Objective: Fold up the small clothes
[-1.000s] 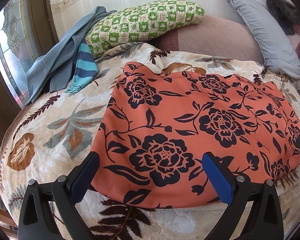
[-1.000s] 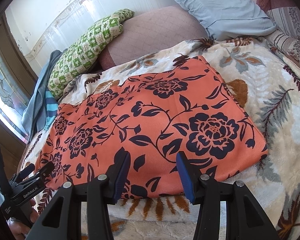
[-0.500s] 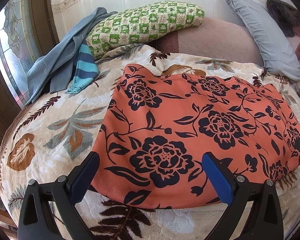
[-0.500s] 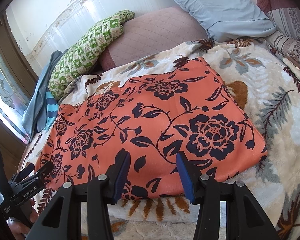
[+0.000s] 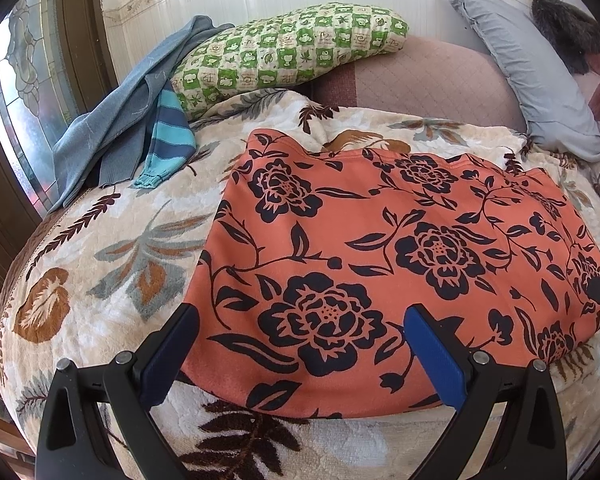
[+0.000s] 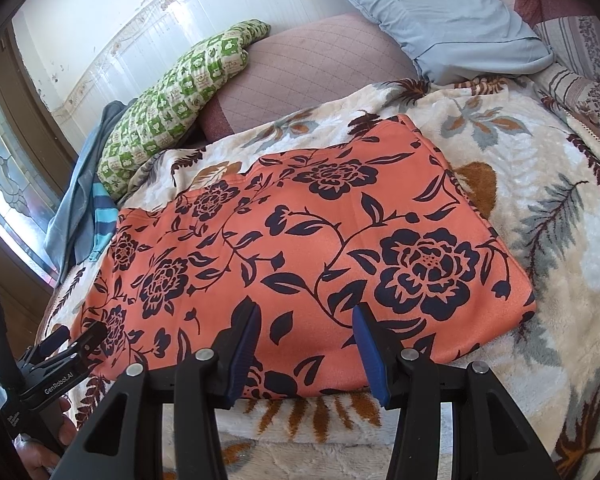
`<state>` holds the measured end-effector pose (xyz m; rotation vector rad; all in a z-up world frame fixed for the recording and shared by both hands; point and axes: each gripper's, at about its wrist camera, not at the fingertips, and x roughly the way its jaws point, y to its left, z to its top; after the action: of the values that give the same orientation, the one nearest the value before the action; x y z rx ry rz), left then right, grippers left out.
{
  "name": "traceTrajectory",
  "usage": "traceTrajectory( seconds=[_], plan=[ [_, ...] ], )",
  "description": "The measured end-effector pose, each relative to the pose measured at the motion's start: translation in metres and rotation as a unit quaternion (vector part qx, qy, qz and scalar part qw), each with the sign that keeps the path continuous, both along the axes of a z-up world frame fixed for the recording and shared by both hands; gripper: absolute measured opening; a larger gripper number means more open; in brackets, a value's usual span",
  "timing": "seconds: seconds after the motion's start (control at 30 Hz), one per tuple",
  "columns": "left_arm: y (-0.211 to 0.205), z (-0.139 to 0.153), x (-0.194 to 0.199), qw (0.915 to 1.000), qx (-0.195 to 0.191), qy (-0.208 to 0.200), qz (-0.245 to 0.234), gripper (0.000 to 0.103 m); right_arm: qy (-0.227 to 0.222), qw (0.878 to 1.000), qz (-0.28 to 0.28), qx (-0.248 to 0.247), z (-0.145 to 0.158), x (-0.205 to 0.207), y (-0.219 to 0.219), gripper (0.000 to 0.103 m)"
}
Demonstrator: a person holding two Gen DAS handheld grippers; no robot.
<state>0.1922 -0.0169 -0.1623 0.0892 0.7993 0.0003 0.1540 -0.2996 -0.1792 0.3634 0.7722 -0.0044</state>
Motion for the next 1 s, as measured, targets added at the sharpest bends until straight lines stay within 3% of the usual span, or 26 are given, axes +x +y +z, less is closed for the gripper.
traceTrajectory(
  seconds=[1.0],
  plan=[
    [-0.0021, -0.0004, 0.0, 1.0, -0.001, -0.001, -0.007, 0.102, -0.001, 1.0, 0.003, 0.0, -0.0015, 0.0025, 0.002, 0.051]
  ],
)
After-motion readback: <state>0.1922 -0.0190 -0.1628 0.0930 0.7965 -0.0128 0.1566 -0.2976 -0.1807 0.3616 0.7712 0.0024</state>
